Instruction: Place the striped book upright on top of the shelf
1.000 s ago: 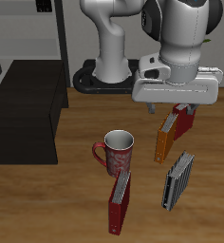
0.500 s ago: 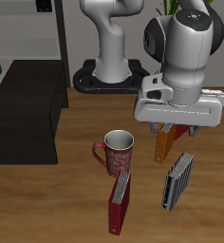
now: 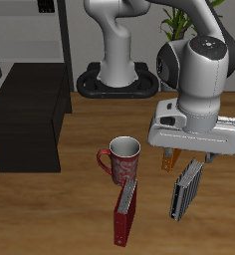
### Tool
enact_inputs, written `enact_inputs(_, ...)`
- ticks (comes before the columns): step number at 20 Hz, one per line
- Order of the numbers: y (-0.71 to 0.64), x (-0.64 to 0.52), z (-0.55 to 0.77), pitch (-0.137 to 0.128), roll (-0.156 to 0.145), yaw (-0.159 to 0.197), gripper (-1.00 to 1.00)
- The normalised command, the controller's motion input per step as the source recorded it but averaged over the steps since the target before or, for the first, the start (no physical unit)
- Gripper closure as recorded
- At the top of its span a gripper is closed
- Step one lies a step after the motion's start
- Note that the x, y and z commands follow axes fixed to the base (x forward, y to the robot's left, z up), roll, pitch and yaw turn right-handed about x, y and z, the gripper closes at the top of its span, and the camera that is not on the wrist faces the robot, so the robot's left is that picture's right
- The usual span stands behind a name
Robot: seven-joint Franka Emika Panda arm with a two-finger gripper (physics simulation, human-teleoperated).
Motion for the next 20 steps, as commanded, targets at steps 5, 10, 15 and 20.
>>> enact_inputs(5, 0.04, 0.03, -0.36, 0.027, 0.007, -0.026, -1.00)
enact_inputs(10, -0.04, 0.02, -0.39, 0.022, -0.010, -0.026, -1.00)
enact_inputs(15, 0.06, 0.04, -0.36, 0.082, 0.061, -0.033, -1.00)
enact_inputs(20, -0.05, 0.00, -0.18, 0.028, -0.002, -0.024, 1.00)
